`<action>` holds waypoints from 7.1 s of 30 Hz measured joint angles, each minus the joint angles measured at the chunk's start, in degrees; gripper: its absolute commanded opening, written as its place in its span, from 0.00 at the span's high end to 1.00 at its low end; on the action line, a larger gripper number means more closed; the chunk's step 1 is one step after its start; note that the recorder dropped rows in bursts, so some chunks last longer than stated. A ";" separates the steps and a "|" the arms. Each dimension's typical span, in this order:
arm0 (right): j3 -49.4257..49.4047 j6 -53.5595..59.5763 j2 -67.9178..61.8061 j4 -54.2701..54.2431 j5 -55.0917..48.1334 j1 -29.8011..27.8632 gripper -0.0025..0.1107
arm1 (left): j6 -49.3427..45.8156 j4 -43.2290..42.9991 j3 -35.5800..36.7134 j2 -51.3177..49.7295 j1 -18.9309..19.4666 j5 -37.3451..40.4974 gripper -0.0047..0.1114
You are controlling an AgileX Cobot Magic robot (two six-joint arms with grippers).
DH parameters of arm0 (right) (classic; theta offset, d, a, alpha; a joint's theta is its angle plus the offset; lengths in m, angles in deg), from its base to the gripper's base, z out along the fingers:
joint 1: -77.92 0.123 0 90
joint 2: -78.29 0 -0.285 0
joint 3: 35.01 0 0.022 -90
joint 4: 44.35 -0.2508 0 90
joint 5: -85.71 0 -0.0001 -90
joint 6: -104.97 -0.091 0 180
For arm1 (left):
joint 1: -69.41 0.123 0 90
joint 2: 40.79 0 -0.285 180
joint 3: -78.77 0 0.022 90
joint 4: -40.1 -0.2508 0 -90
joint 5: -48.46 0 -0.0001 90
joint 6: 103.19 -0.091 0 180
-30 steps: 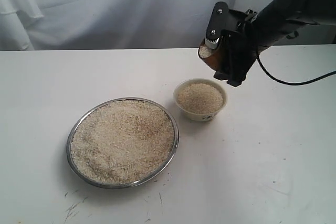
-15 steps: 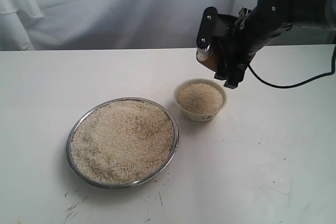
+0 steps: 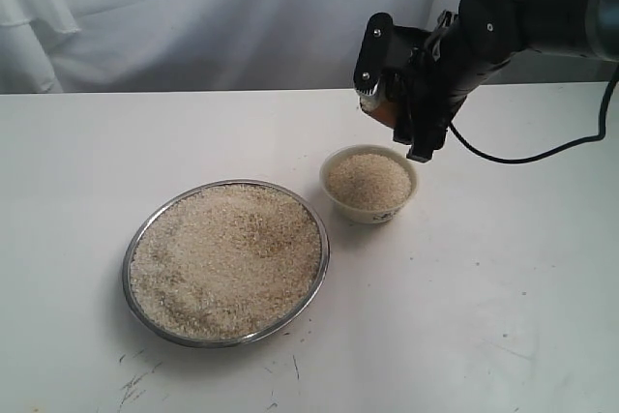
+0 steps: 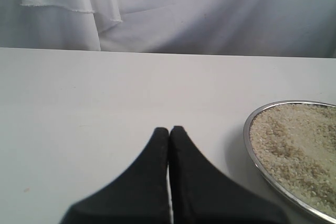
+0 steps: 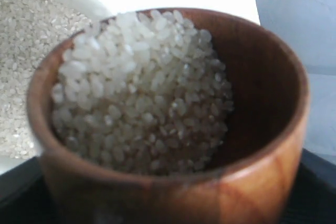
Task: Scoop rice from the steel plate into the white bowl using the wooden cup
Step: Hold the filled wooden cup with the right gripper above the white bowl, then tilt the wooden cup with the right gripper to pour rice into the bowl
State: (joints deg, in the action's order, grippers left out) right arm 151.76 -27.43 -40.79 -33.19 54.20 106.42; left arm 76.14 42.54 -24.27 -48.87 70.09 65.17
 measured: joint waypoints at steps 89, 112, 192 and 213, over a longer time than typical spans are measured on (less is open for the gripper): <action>-10.97 -19.40 -0.22 33.33 9.64 2.28 0.98 | 0.00 0.00 0.00 0.00 0.00 0.00 0.96; -10.86 -25.02 -3.54 43.44 9.17 4.10 0.98 | 0.00 0.00 0.00 0.00 0.00 0.00 0.96; -12.18 -42.77 -4.49 80.50 -4.16 10.12 0.98 | 0.00 0.00 0.00 0.00 0.00 0.00 0.96; -12.18 -42.77 -4.49 84.61 -7.91 12.56 0.98 | 0.00 0.00 0.00 0.00 0.00 0.00 0.96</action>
State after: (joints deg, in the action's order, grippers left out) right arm 139.59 -70.19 -45.28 51.42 46.28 118.98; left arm 76.14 42.54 -24.27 -48.87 70.09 65.17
